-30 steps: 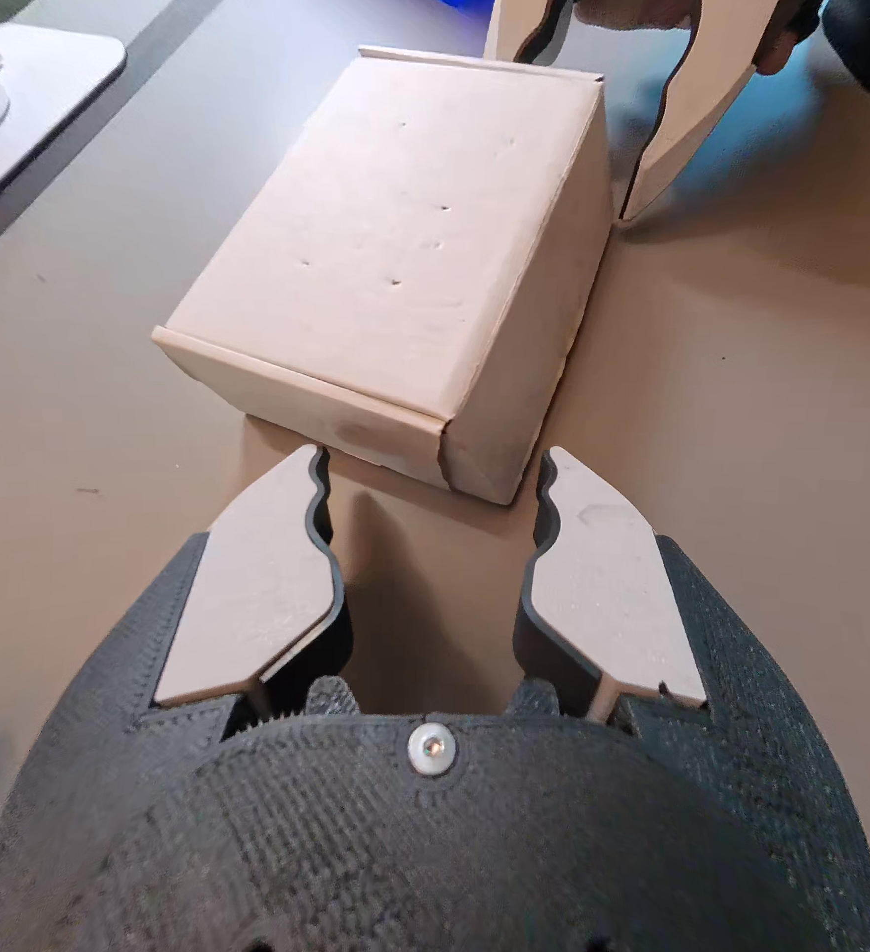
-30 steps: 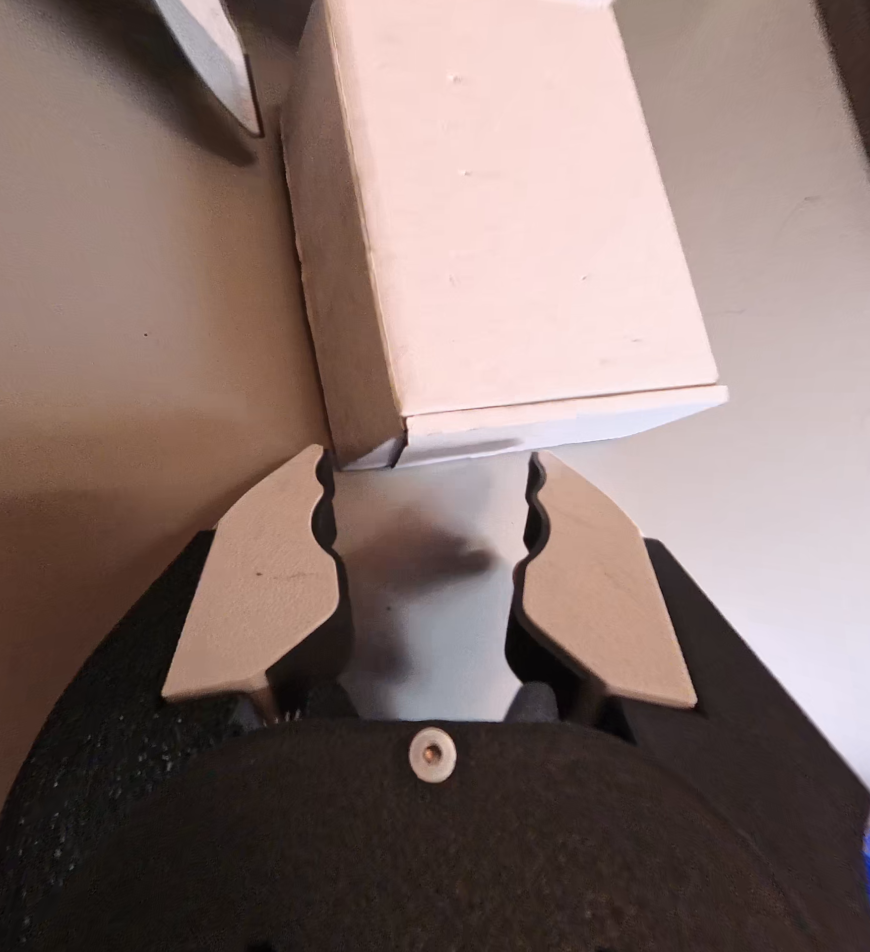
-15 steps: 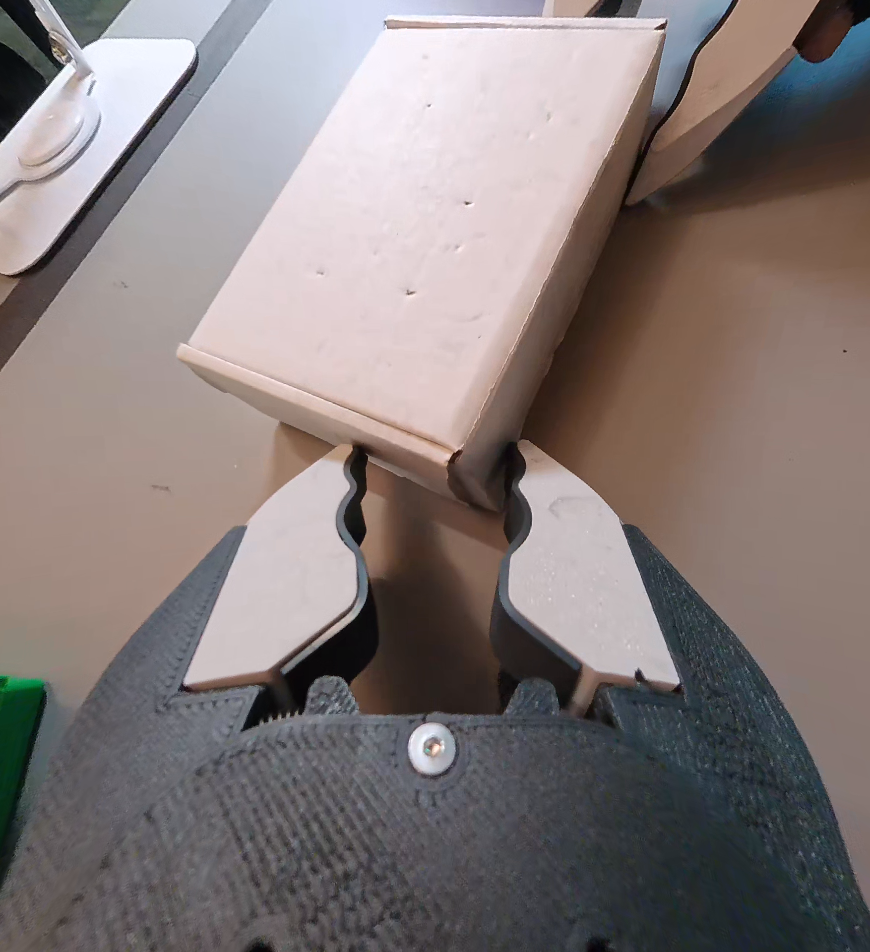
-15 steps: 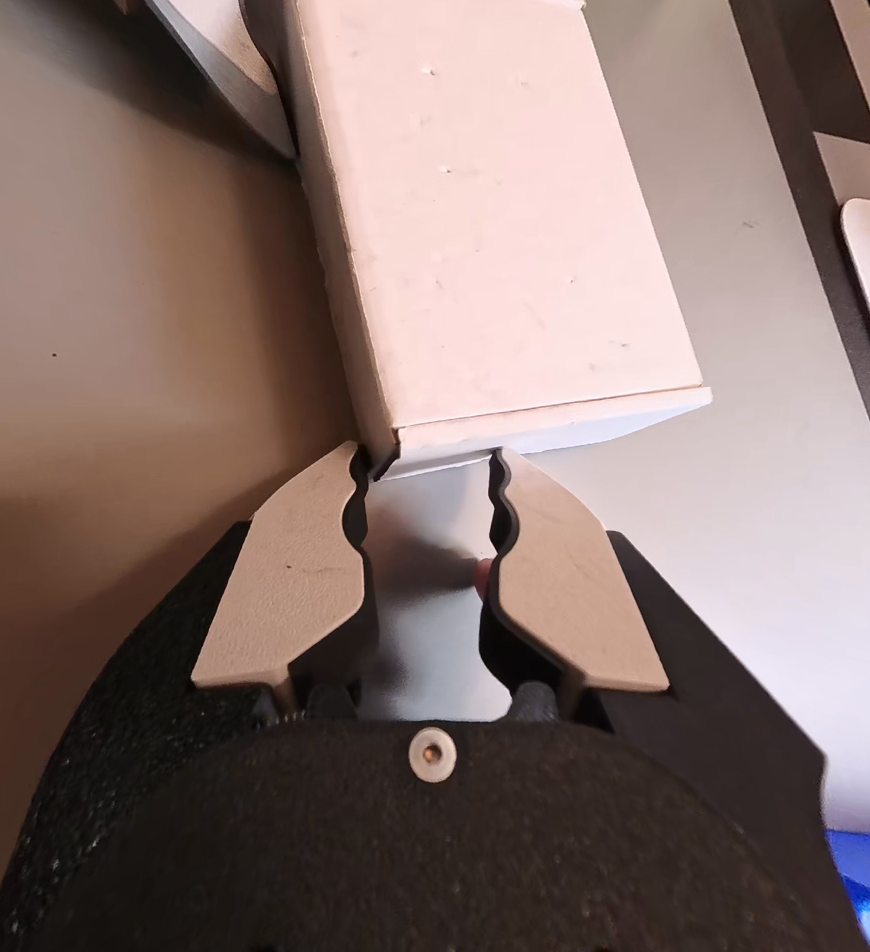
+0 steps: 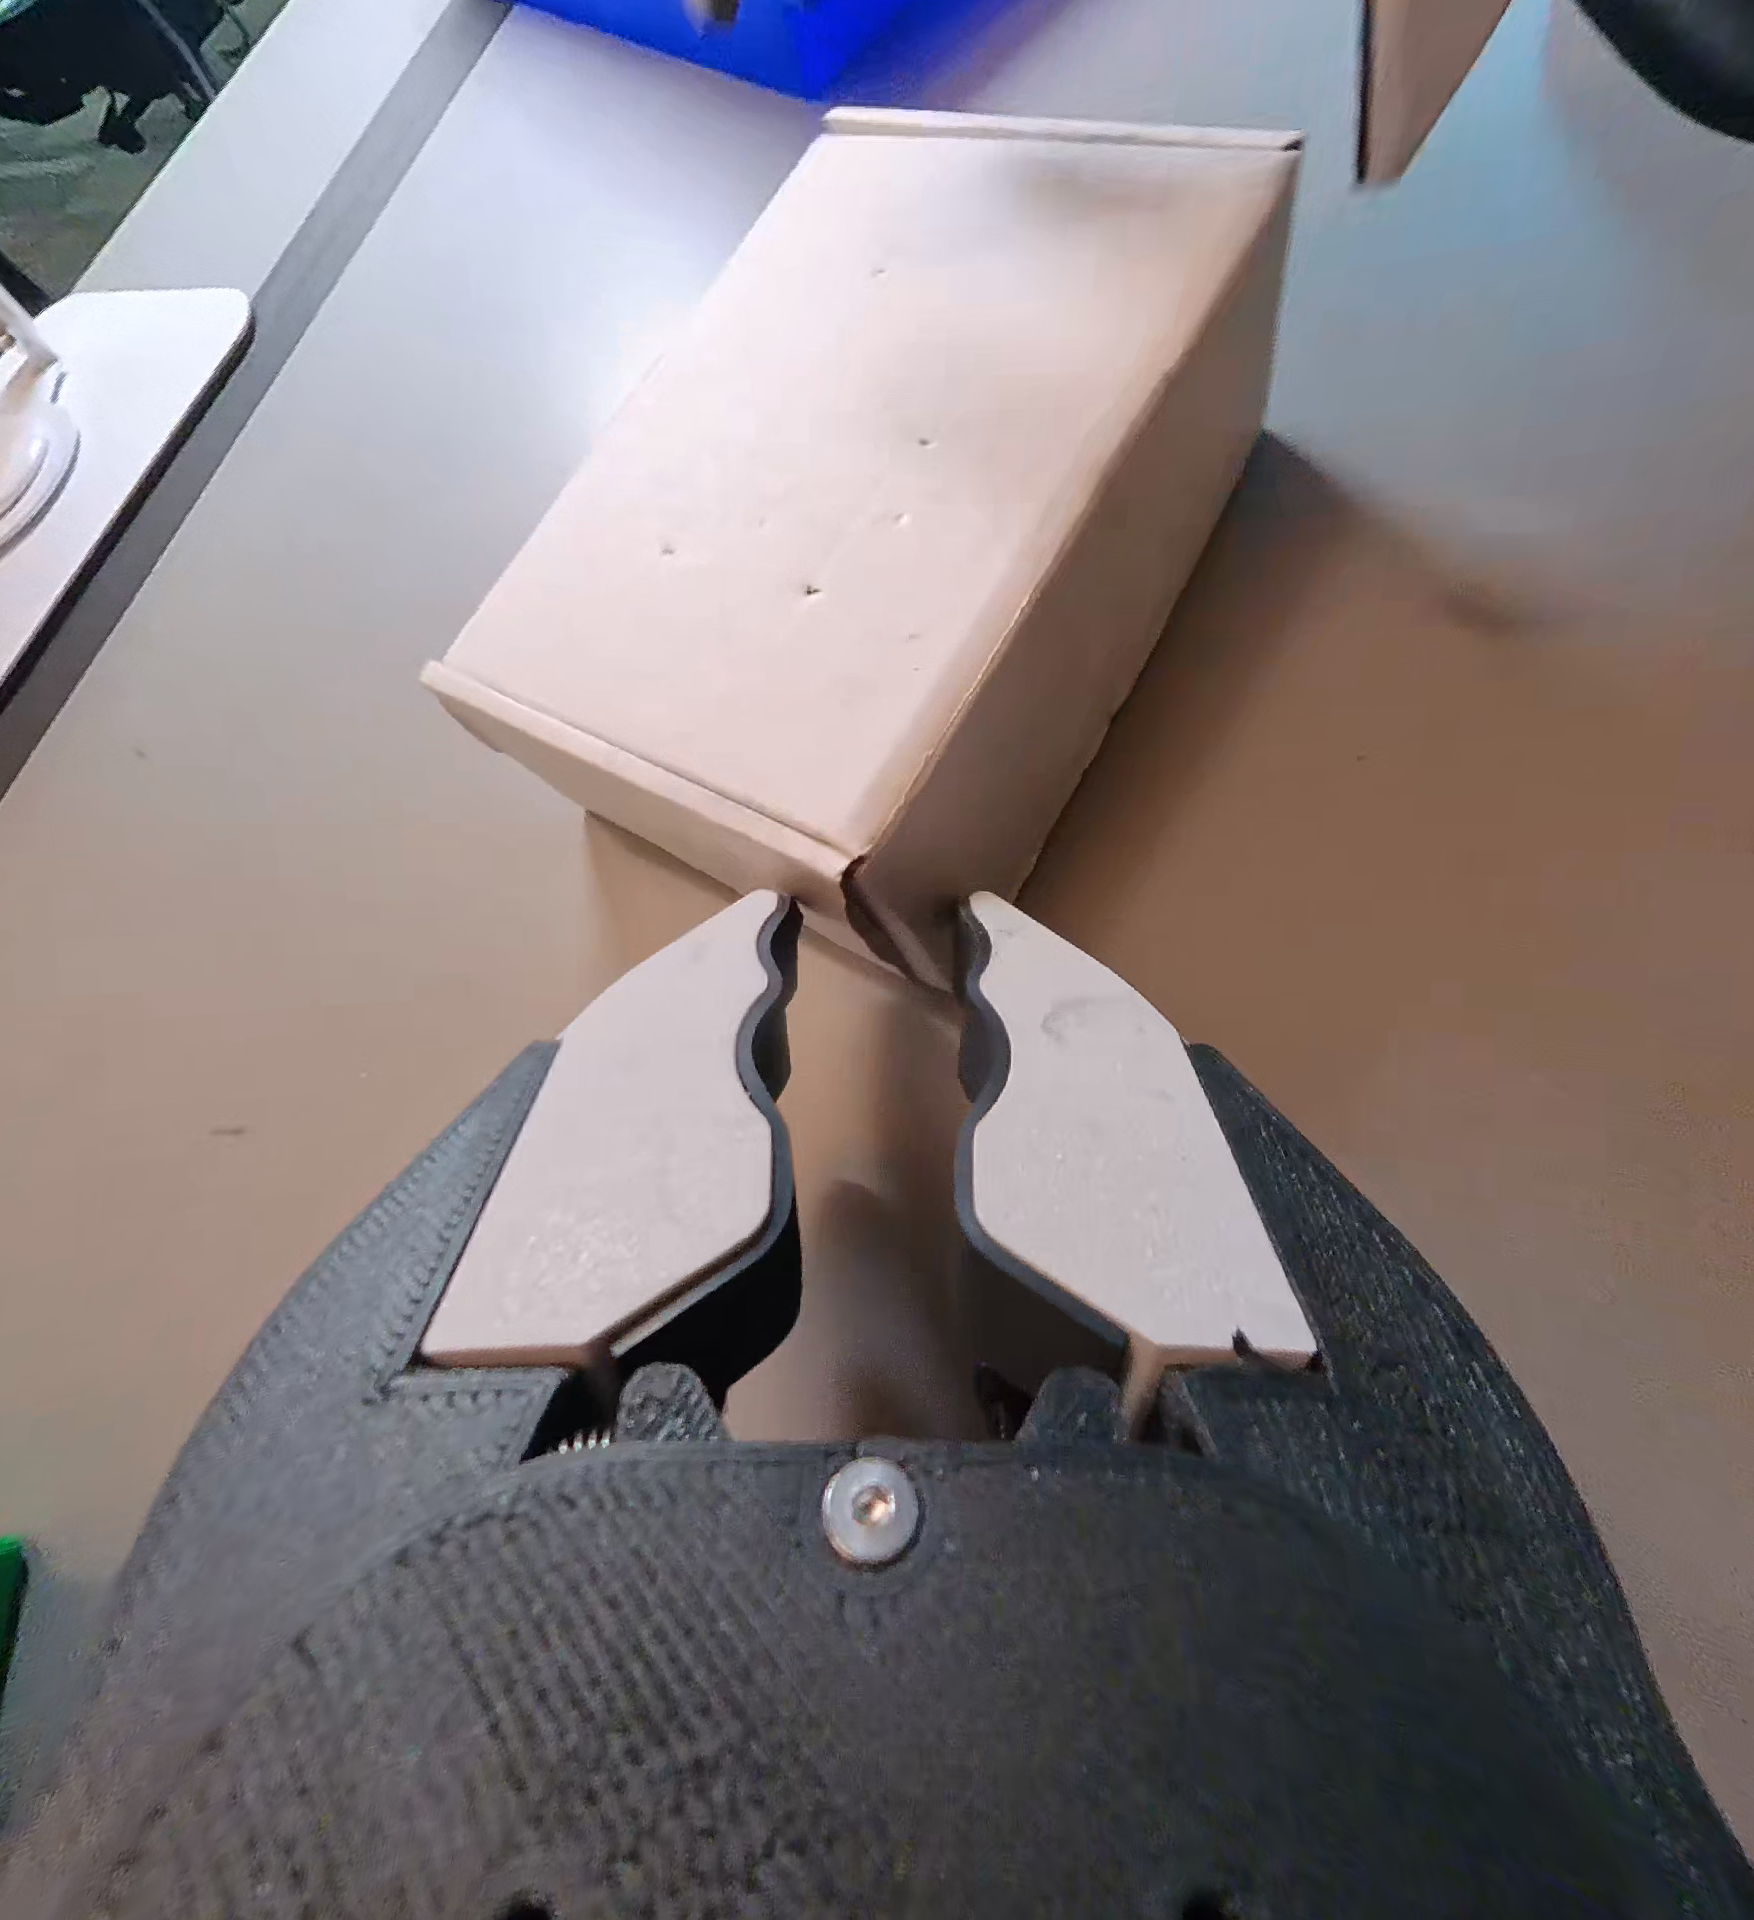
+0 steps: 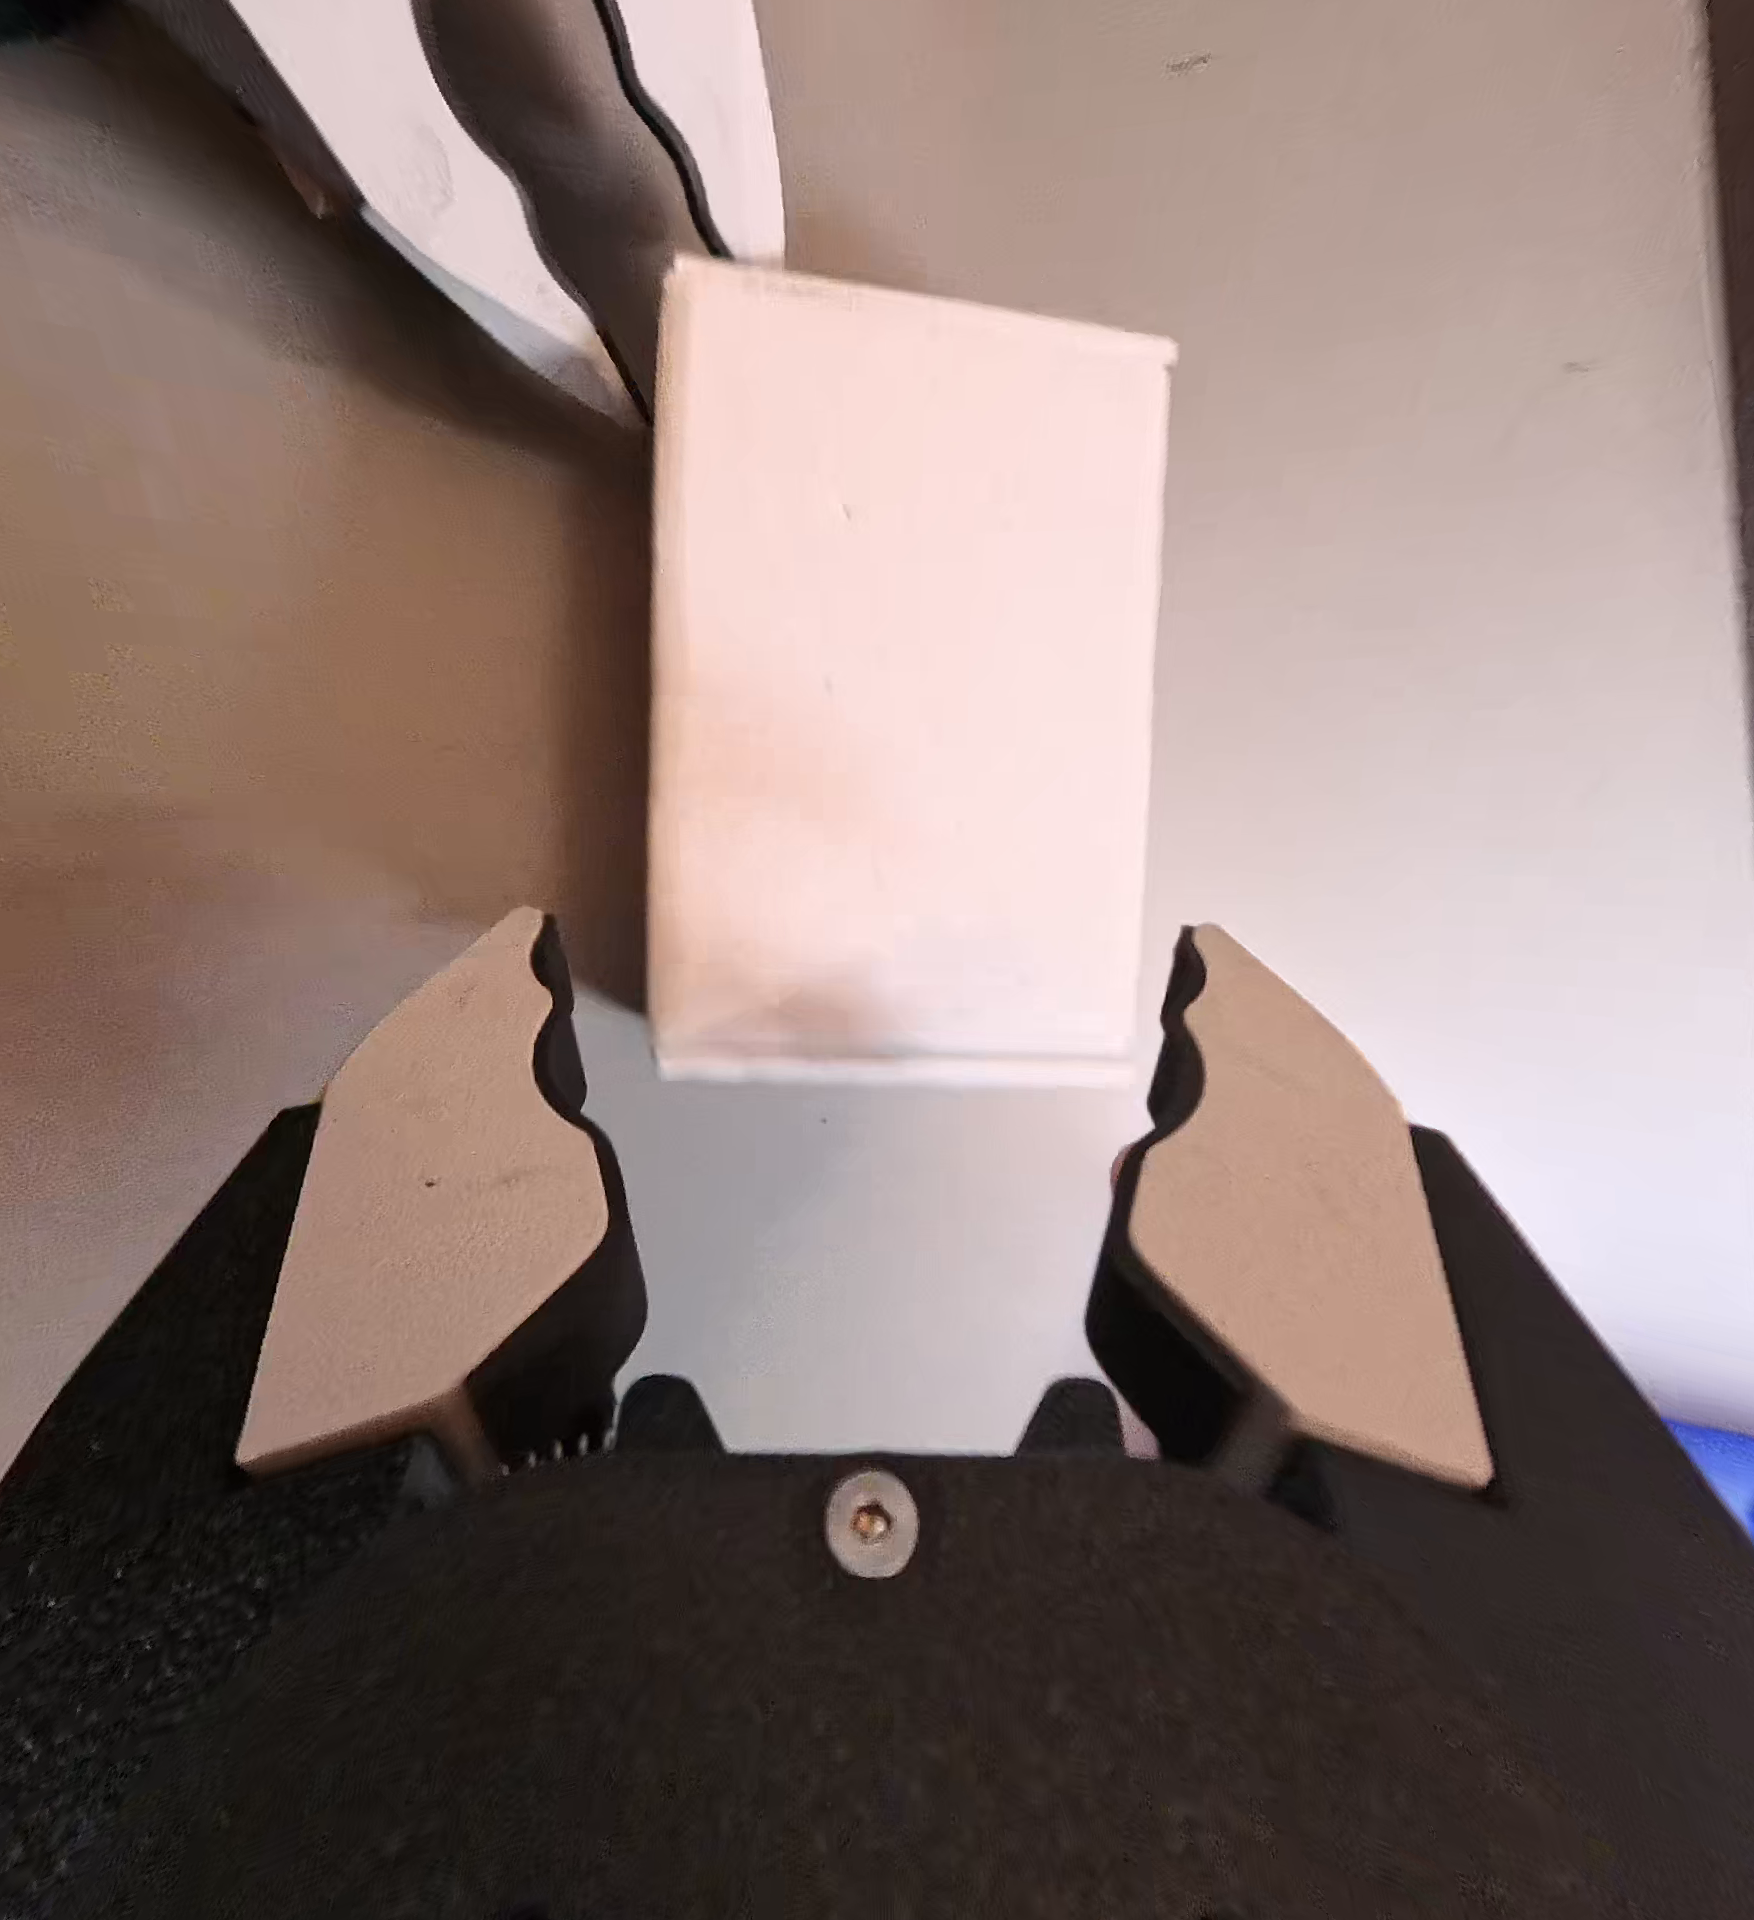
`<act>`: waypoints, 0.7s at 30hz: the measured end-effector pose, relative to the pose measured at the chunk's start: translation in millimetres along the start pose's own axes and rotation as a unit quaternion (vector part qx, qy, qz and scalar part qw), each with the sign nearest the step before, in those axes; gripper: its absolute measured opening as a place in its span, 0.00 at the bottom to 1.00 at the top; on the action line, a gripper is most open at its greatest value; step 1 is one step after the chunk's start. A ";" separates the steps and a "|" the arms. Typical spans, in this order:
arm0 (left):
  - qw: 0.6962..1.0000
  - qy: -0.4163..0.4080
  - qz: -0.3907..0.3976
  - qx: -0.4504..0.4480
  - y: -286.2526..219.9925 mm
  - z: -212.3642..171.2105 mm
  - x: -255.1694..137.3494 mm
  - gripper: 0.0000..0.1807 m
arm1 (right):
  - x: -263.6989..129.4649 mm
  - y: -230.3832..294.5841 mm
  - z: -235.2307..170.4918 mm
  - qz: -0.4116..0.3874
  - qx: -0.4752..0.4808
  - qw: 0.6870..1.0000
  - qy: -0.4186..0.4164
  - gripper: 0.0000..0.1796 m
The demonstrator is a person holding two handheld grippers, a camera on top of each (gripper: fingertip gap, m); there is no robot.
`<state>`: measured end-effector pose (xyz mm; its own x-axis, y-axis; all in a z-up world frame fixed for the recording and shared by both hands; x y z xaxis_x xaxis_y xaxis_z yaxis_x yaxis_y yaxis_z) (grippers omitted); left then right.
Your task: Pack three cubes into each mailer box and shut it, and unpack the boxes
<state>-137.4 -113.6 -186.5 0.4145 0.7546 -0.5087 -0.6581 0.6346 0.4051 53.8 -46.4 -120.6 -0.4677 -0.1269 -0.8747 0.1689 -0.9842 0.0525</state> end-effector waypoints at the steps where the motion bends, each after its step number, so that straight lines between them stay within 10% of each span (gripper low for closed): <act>1: 1.000 -0.003 -0.002 0.005 -4.6 3.1 -1.1 0.15 | 6.8 0.2 7.6 0.015 0.000 1.000 0.023 0.61; 14: 0.998 -0.062 0.004 -0.021 -3.2 -1.3 -20.2 0.16 | 63.0 -28.6 29.4 0.067 -0.053 0.970 0.228 0.70; 21: 0.992 -0.094 -0.015 -0.080 3.2 3.7 -28.9 0.20 | -4.7 -25.2 23.2 0.040 -0.044 0.982 0.177 0.69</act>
<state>-149.2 -132.8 -167.7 0.5344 0.7636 -0.3624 -0.7297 0.6332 0.2581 31.7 -23.9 -106.7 -0.1217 -0.1378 -0.9829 0.2754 -0.9561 0.1000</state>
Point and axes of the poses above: each gripper's, where its closed fingertips meet, x out along the fingers, z out of its top, y = z × x across the jaws, the point moved 8 cm from there along -x, back along the fingers, and after that the axes turned 15 degrees about z, right-handed, at the moved point
